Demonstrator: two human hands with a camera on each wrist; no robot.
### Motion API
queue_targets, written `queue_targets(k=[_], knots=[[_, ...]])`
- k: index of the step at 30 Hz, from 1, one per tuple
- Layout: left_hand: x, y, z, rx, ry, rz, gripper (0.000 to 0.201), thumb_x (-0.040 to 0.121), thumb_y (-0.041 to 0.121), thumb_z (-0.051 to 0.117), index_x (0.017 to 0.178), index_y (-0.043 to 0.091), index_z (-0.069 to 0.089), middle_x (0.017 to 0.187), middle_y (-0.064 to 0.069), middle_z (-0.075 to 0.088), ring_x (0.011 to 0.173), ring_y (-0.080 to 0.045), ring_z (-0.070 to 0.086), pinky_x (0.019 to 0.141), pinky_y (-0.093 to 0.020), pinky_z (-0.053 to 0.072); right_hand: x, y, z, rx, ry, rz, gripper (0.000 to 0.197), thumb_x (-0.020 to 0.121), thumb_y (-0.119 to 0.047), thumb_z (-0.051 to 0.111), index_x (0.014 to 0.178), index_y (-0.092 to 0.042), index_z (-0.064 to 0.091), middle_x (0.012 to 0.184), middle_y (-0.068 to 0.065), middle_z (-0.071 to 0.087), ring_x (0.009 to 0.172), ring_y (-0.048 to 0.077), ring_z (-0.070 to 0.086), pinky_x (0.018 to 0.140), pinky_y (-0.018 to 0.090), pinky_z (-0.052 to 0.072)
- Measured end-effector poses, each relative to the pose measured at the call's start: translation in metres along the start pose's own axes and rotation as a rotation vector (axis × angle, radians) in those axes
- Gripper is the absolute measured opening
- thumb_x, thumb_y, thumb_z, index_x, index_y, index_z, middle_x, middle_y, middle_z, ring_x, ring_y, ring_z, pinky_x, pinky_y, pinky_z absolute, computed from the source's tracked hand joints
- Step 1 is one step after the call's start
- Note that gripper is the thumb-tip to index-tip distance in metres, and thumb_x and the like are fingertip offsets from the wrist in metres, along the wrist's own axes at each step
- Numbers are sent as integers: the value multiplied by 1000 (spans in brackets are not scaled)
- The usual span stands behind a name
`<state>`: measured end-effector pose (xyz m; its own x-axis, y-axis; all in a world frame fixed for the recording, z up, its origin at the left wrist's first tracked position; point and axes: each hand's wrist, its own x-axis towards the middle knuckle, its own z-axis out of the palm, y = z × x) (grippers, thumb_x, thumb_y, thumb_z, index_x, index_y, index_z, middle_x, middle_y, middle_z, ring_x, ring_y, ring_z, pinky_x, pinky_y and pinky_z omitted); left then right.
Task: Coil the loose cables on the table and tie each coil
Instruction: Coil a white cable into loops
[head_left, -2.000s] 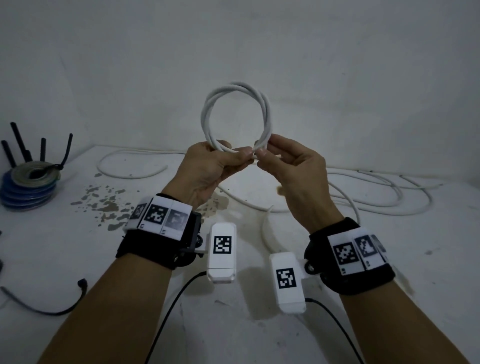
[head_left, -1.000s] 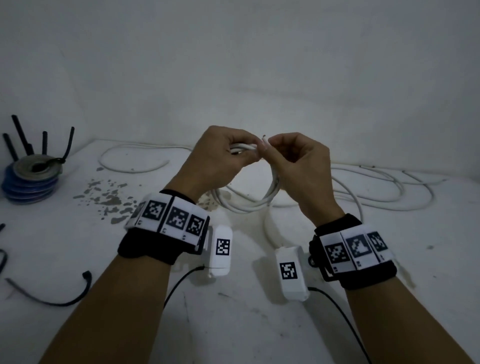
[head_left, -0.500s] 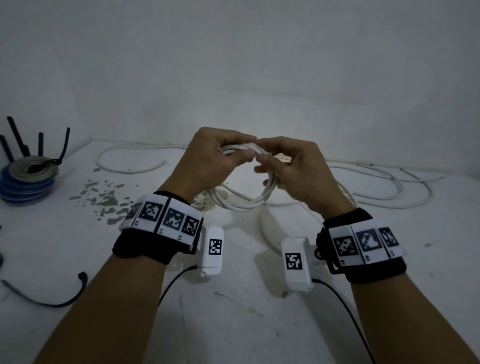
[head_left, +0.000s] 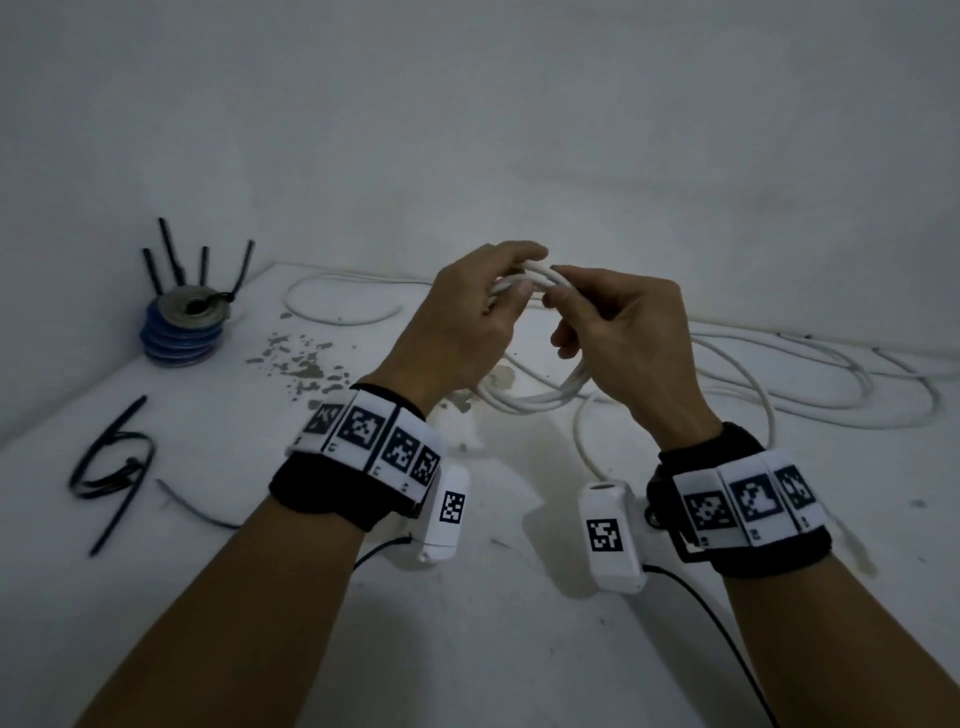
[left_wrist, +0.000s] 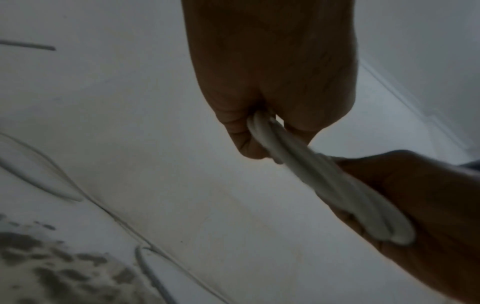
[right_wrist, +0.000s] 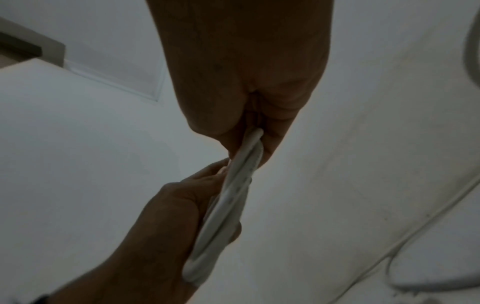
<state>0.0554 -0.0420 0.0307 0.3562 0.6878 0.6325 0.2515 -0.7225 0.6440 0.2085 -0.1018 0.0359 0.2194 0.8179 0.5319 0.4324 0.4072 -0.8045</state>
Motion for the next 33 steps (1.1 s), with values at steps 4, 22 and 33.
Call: queue_targets(k=[4,22,33], knots=[[-31,0,-39,95,-40,-64,18,99,19,53,110,15,67,89,5,67,79,-7,59,69,-17,43,-20,-23,30,145,-118,40,12,95,-12,65,101,-11,75,81,9,75,66,17,72,60,29,59],[-163,-21,-204,166,255,-673,18,99,15,53,100,10,70,81,-2,64,61,-12,53,60,-26,44,-58,-56,196,-817,-1204,-230,19,87,-18,70,104,-15,76,99,2,72,90,21,64,77,28,51],[-135,-5,-141,-36,421,-720,31,98,30,59,86,6,76,68,1,68,49,-4,50,57,-24,40,-71,-84,88,-445,-618,-552,16,86,-14,63,93,-16,77,80,-6,65,67,7,53,62,23,45]])
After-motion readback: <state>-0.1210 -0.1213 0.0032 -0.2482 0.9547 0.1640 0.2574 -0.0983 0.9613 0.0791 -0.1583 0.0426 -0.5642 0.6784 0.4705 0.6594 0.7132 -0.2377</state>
